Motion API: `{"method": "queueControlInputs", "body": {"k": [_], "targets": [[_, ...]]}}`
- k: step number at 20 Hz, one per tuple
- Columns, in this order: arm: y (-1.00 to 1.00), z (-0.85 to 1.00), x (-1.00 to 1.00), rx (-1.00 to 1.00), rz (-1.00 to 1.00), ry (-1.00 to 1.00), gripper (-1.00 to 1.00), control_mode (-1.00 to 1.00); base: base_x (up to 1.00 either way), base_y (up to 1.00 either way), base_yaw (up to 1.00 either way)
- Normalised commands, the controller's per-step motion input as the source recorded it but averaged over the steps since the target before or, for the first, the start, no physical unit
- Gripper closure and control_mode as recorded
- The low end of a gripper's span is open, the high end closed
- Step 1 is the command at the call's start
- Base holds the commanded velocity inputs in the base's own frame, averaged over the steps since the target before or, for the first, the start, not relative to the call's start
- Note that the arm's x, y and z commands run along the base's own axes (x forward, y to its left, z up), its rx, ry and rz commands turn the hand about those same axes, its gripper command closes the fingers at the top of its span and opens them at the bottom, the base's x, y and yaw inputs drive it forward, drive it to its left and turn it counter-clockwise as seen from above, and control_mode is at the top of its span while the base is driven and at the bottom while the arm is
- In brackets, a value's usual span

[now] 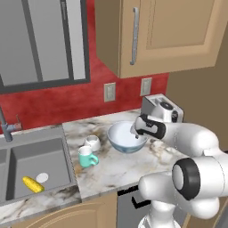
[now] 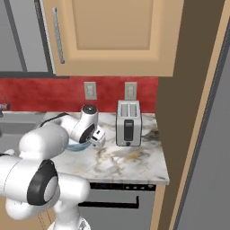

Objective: Clear the mugs and bowl far away from the sink.

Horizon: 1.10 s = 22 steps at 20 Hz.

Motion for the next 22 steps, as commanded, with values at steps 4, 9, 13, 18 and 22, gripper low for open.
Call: {"method": "queueControlInputs", "body": {"k": [4, 9, 13, 18, 22], "targets": [[0.17, -0.12, 0.01, 0.00, 0.00, 0.01, 1.00, -1.00, 0.00, 0.00, 0.00], [0.18, -0.12, 0.00, 0.00, 0.00, 0.00, 1.00, -1.00, 0.00, 0.00, 0.00], [0.08, -0.10, -0.02, 0.00, 0.00, 0.01, 1.00, -1.00, 0.00, 0.00, 0.00], [-0.22, 0.19, -0.30, 0.03, -0.13, -0.14, 1.00, -1.00, 0.00, 0.00, 0.00], [-0.54, 0.55, -0.26, 0.13, -0.13, -0.09, 1.00, -1.00, 0.00, 0.00, 0.00]]}}
